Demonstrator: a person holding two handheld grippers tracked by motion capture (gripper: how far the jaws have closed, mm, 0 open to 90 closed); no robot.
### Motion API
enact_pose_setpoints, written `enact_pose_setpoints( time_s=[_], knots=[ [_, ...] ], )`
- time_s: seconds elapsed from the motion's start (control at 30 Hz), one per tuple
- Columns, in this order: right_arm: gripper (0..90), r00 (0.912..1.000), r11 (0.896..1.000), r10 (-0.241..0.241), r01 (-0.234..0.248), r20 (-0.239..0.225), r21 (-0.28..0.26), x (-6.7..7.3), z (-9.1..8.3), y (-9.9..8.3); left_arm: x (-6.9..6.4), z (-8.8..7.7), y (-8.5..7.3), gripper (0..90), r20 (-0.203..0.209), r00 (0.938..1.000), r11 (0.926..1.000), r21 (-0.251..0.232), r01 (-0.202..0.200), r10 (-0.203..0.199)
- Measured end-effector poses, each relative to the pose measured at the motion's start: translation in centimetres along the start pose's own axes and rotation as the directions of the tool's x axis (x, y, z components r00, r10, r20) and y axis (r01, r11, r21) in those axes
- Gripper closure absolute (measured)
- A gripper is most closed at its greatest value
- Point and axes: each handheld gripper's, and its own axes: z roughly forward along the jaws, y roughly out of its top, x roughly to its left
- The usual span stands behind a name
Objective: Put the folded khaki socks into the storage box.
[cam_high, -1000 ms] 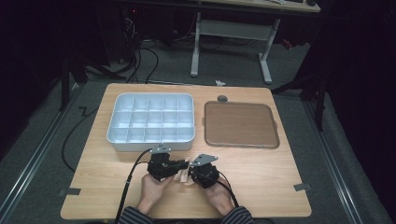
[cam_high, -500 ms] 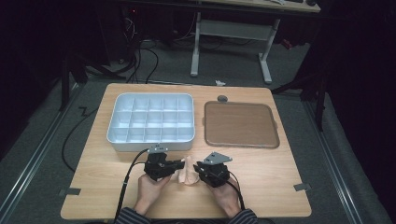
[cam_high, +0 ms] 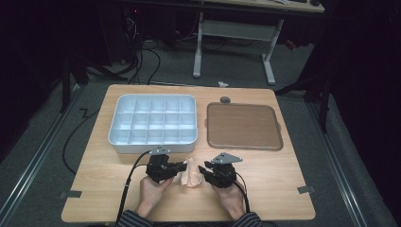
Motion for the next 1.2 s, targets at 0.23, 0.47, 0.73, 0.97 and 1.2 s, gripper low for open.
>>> enact_pose_setpoints(
  time_s=[0.23,0.47,0.73,0.97,1.2],
  knots=[
    [66.4,0.9999,0.998,-0.016,0.016,-0.005,0.061,0.0,1.2,0.0,-0.1,0.1,0.2,84.9,0.005,1.0000,1.0000,-0.003,-0.007,0.007],
    [77.8,0.9981,0.992,-0.059,0.061,-0.015,0.110,0.5,2.1,-0.2,-0.2,0.1,0.2,84.9,0.030,0.9995,0.9999,-0.014,-0.001,0.002],
    [78.6,0.9957,0.990,-0.089,0.091,-0.024,0.111,0.9,2.3,-0.1,-0.7,0.6,0.8,84.8,0.050,0.9986,0.9998,-0.014,-0.015,0.016],
    [78.6,0.9943,0.989,-0.102,0.105,-0.033,0.108,1.1,2.4,-0.1,-0.9,1.5,1.3,84.8,0.063,0.9979,0.9998,-0.006,-0.018,0.018],
    [78.5,0.9924,0.987,-0.115,0.119,-0.044,0.105,1.2,2.4,-0.1,-0.7,2.2,1.4,84.5,0.064,0.9978,0.9998,0.007,-0.017,0.017]
  ],
)
